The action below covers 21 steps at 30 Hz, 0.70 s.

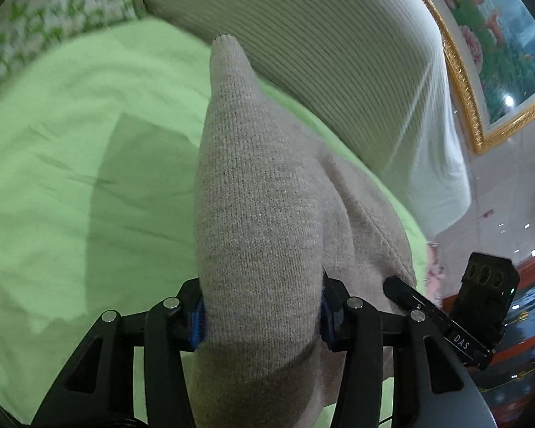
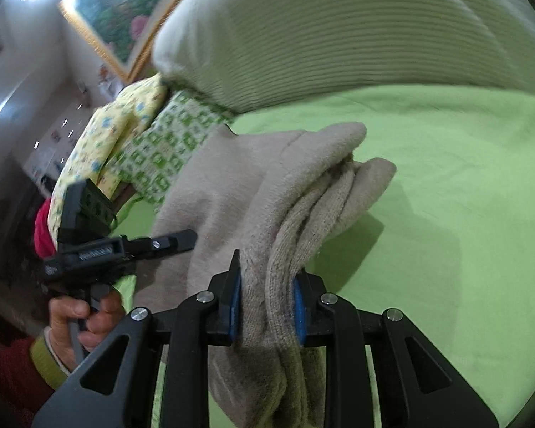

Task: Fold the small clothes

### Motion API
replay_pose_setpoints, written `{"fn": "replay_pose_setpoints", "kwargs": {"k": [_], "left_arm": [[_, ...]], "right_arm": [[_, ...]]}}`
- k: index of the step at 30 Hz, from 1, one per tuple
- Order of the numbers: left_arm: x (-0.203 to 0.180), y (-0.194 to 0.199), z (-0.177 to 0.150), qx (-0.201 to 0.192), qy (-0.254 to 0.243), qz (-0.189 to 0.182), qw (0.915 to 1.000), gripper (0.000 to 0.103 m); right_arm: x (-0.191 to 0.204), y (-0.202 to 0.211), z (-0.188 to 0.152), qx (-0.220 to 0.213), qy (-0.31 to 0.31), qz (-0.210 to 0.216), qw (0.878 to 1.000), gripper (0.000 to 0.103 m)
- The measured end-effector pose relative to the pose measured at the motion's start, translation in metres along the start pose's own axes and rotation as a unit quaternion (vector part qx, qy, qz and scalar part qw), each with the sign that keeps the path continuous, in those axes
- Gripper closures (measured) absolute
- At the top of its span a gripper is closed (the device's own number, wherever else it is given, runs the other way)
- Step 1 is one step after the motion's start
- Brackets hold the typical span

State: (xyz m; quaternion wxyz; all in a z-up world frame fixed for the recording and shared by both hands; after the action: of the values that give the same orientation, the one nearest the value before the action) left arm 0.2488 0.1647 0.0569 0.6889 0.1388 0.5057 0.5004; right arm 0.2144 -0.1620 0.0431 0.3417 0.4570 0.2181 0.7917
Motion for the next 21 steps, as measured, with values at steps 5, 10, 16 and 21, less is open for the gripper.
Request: {"fn": "replay_pose_setpoints", "kwargs": {"k": [5,10,16,21], "left_arm": [[0.027,0.004,-0.022,0.027,-0.003,0.047,0.9985,0.054],[0.052,-0.017,-0.047,0.065,0.008,0.081,0.9946,0.049],[0.052,-0.008,-0.053,0.068,-0.024,0.126,0.9894,0.031],[0.042,0.005,-0.053,0.065,-0.052,0.161,0.9835,0.029]], "right_arm": [[-0.005,-0.034,-0.025,0.037,-0.014,-0.004,0.999,0.078],[-0.026,-0.061,-0.052,0.078,-0.040,-0.029,0.996,0.078],[-0.045,-0.062,-0.061,0.081,-0.075,-0.042,0.993,0.057],[-0.042,-0.057,-0.065,0.075,-0.074,-0.069,0.992,0.051]]}}
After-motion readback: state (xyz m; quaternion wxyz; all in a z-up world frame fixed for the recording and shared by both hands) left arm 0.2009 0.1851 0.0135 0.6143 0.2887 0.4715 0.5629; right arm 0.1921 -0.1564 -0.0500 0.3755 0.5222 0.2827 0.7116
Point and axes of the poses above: each gripper's, at about its wrist camera, not at the fingertips, and y roughly against the way its jaws point, x to its left, z to its top, the point moved 1 cm from there along -y, roughly the way its jaws point, and after that the axes turned 5 degrees about -y, right-handed, at the moved point
